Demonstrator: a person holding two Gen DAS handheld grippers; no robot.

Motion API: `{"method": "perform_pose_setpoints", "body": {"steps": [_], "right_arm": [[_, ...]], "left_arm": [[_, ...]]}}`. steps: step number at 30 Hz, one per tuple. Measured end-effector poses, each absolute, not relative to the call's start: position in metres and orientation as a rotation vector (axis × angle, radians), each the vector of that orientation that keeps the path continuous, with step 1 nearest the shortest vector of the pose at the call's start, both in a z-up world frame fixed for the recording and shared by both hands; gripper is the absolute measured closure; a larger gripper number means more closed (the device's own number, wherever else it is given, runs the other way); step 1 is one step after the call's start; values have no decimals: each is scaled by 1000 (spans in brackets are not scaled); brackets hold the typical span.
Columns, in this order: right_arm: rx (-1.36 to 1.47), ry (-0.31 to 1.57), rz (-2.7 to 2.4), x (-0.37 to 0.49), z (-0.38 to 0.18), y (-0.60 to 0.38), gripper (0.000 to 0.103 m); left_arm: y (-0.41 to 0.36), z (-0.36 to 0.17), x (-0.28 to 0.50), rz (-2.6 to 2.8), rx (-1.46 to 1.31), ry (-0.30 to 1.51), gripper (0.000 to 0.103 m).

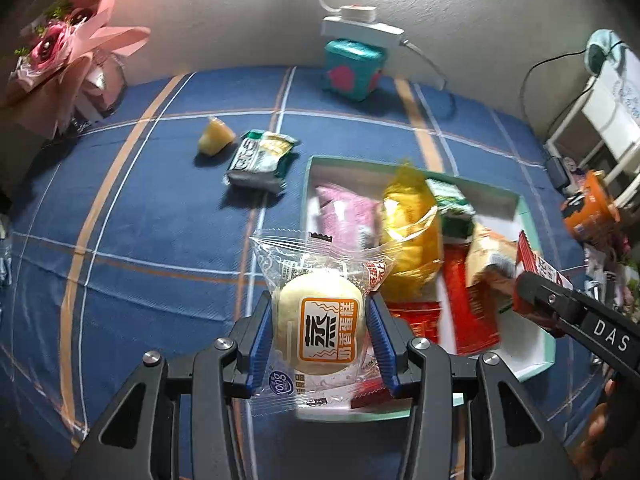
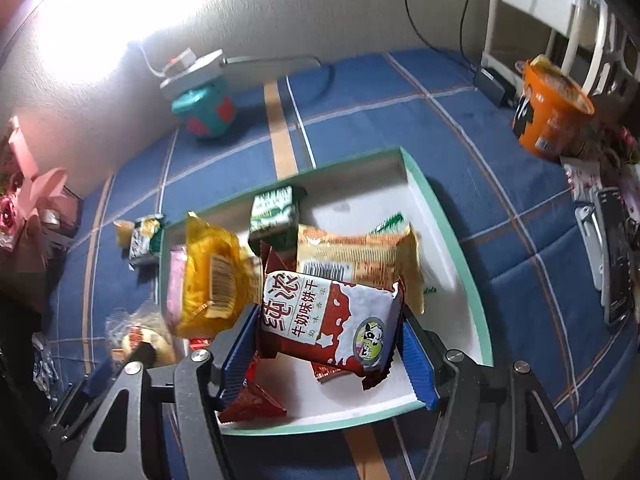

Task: Organize snacks
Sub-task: 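Carry the biscuit packet with the right tool while the left carries the bun over the tray, then release the biscuit packet with the right tool while the left drops the bun into the tray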

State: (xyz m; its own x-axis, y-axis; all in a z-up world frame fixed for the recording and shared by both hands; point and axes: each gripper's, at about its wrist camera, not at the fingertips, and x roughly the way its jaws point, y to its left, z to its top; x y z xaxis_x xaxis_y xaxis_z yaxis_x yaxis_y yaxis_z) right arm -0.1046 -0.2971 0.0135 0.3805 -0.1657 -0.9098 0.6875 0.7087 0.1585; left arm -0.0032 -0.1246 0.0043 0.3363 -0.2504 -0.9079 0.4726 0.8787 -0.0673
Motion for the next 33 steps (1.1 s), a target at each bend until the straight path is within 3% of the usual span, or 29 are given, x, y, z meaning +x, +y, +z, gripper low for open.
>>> {"method": "perform_pose_setpoints", "body": {"steps": [20,21,23,33], "right_arm": [[563,1162,-567,-92,-12,-293,33],[565,1163,-570,-92,-13,-294,33],[575,1165,-575,-91,-15,-296,32],[607,1130,-600,-97,-9,-304,27]], "left_arm": [[-156,-30,-21,-591,262,1262,55],[-156,-30,-21,-588,259,1262,54],[-155,-29,-19,-581,255,1259,37],[-146,-14,-13,-551,229,1213,35]]}}
